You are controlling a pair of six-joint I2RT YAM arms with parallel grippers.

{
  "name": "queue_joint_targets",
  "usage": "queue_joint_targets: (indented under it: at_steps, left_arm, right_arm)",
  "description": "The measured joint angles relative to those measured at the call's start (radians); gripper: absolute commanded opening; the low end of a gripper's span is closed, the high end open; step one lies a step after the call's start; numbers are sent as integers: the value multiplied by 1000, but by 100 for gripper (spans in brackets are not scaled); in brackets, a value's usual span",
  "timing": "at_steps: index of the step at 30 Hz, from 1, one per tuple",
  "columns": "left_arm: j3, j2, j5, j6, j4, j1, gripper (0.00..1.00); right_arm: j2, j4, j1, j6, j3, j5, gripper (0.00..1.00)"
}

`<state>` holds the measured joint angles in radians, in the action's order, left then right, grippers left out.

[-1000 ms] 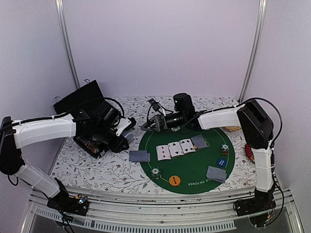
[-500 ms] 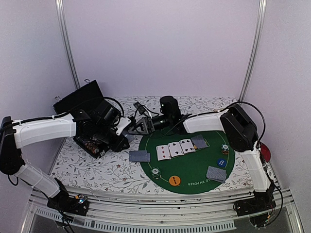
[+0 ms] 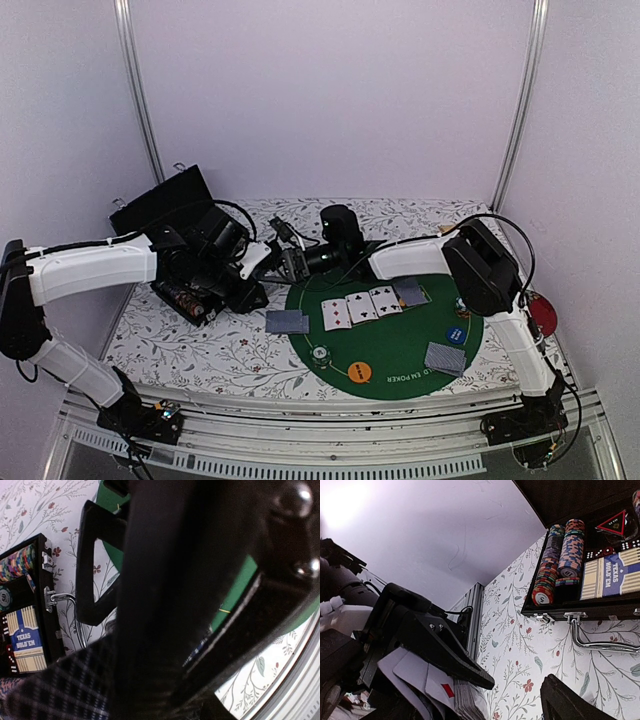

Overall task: Distribute texas hold em gaming equipment
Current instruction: Pick up the poker card from the face-down deck piles.

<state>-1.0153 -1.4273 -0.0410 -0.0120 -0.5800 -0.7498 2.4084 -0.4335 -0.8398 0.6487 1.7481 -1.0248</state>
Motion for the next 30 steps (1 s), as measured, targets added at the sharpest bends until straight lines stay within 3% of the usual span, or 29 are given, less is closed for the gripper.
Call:
queue_joint_targets:
  at_steps: [5, 11, 18, 30]
  left_arm:
    - [0, 0, 2, -3, -2, 0, 40]
    - [1, 0, 19, -3, -11, 0, 40]
    - [1, 0, 18, -4, 2, 0, 40]
    - [1, 2, 20, -7, 3, -1, 40]
  right_arm:
    - [0, 55, 0, -32, 6, 33, 49]
    - [-58, 179, 6, -140, -12, 89, 35]
    - [-175, 325, 32, -283, -34, 191, 3]
    - [-313, 637, 103, -541, -35, 261, 1]
